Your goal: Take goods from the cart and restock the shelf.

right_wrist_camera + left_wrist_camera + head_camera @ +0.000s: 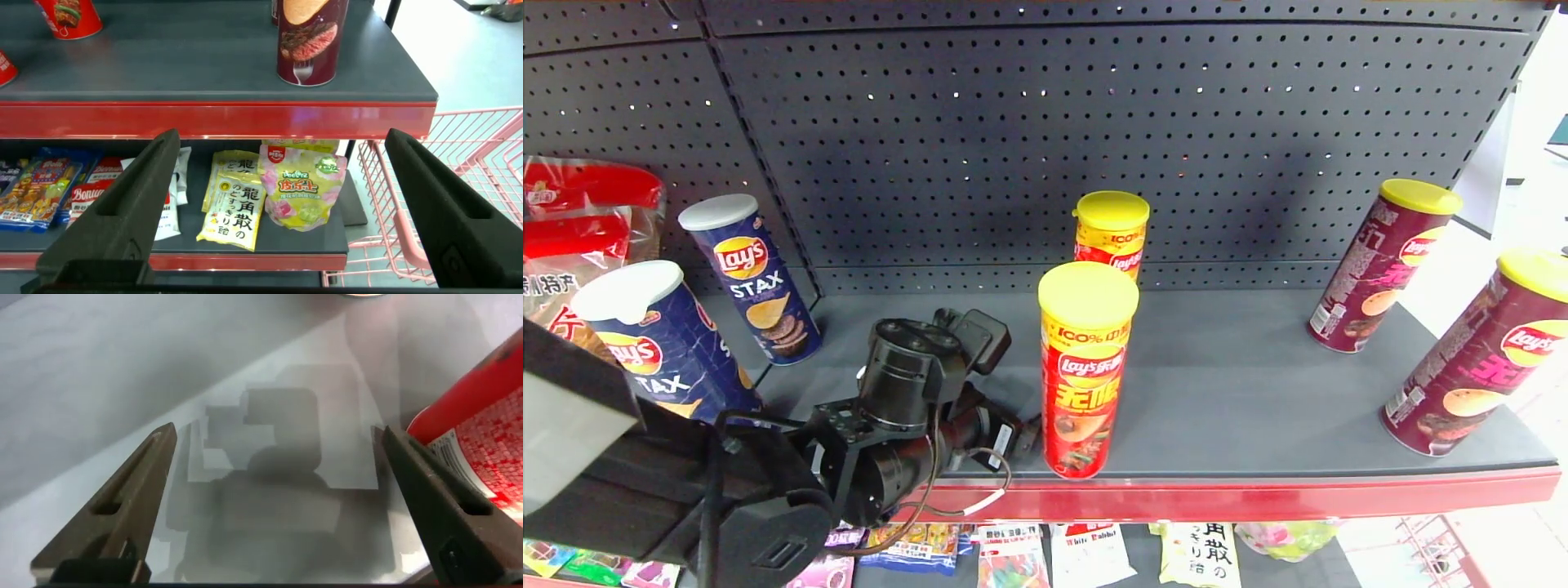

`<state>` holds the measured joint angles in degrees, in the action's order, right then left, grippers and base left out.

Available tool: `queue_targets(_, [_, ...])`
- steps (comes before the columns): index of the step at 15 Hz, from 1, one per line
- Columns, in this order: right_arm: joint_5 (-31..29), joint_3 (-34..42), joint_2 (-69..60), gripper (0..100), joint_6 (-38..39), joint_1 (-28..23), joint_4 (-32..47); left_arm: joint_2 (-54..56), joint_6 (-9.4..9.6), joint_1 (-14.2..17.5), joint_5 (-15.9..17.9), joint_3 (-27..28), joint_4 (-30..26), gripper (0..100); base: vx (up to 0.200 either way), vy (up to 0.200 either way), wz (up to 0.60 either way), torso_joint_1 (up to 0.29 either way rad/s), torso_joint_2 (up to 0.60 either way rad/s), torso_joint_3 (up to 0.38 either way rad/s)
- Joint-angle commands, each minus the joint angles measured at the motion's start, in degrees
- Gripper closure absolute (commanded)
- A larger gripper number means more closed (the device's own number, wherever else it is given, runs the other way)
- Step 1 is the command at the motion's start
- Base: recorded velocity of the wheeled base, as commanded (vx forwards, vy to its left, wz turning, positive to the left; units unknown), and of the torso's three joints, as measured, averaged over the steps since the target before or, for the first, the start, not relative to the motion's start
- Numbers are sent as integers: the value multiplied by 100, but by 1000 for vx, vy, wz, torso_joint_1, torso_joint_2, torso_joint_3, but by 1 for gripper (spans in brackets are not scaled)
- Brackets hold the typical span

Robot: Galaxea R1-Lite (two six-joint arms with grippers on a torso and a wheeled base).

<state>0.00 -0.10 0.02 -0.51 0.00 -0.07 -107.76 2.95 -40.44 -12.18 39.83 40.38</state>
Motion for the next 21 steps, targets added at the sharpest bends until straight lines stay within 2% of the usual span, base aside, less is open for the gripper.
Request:
queue_targets(1, [0, 1, -2, 0, 7, 0, -1, -52, 4, -8, -4, 43, 5, 0, 0, 0, 0, 0, 0, 0])
queue_targets(5, [0, 1, -2, 0, -2, 0, -1, -25, 4, -8, -13, 8, 5, 0, 0, 0, 0, 0, 0, 0])
queue_targets(9, [0, 1, -2, 0, -2, 0, -1, 335, -14, 18, 31, -344, -47, 0, 0, 0, 0, 0, 0, 0])
queue_targets(21, [0, 1, -2, 0, -2, 0, -1, 379, -5, -158, 233, -414, -153, 0, 0, 0, 0, 0, 0, 0])
